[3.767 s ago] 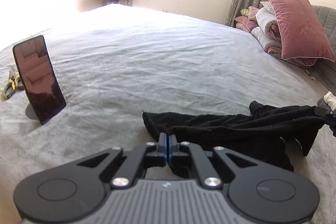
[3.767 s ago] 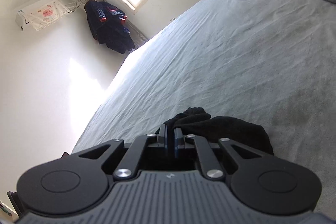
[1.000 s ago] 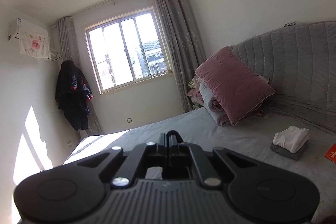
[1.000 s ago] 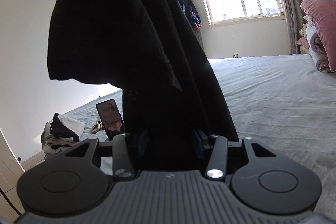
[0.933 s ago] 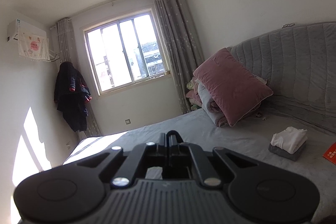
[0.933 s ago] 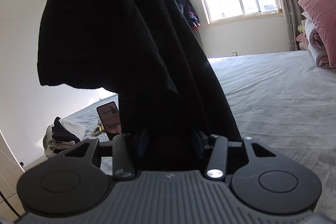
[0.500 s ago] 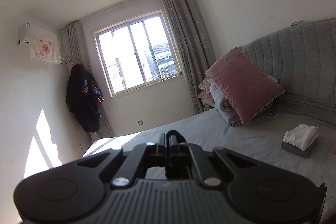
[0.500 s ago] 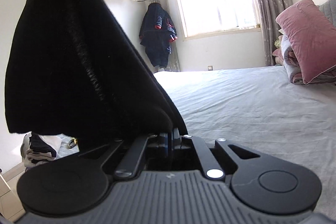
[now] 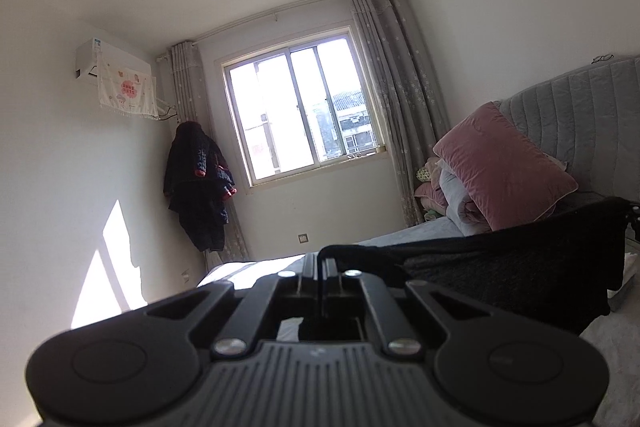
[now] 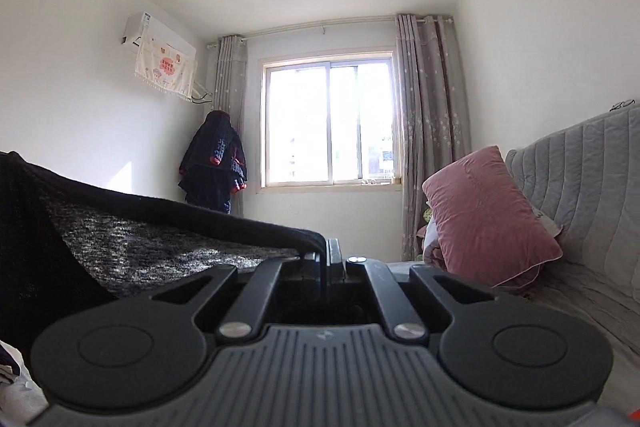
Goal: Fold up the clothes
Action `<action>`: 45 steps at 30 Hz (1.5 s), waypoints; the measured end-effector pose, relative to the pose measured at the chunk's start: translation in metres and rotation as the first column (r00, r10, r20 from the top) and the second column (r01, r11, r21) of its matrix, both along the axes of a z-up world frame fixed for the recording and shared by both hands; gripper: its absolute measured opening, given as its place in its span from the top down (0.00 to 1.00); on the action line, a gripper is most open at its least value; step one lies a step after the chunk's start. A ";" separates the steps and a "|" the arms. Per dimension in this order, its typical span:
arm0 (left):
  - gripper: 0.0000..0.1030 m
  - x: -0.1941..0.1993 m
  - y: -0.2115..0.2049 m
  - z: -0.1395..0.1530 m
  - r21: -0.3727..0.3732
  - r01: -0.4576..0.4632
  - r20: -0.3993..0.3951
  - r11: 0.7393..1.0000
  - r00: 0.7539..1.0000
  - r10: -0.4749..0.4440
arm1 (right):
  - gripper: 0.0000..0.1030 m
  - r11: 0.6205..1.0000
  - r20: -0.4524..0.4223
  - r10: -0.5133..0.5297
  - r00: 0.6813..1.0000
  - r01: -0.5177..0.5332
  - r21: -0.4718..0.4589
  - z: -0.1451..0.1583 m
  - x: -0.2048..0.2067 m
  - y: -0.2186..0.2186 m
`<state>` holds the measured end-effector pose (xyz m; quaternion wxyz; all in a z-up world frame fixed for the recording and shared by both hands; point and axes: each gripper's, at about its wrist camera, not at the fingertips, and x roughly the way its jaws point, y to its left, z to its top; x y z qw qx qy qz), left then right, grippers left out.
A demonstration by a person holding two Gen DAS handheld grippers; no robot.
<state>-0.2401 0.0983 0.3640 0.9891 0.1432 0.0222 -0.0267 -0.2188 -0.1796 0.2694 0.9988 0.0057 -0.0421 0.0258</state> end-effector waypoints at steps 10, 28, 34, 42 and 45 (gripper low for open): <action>0.98 -0.016 -0.015 0.060 0.032 -0.030 0.173 0.999 0.985 0.024 | 0.97 0.993 0.139 -0.039 0.989 0.054 -0.105 0.075 -0.008 -0.018; 0.98 0.172 -0.037 -0.013 0.085 -0.114 -0.041 0.990 0.992 0.118 | 0.97 0.976 -0.060 -0.108 0.992 0.094 -0.196 0.022 0.112 -0.025; 0.98 0.257 -0.059 -0.050 0.149 -0.138 -0.085 0.979 0.985 0.151 | 0.97 0.973 -0.146 -0.147 0.978 0.115 -0.202 -0.011 0.182 -0.026; 0.98 0.366 -0.090 -0.119 0.163 -0.158 -0.176 0.974 0.967 0.186 | 0.97 0.955 -0.227 -0.222 0.948 0.164 -0.248 -0.064 0.272 -0.037; 0.98 0.399 -0.102 -0.152 0.165 -0.167 -0.215 0.972 0.956 0.201 | 0.97 0.952 -0.272 -0.243 0.931 0.174 -0.252 -0.090 0.303 -0.044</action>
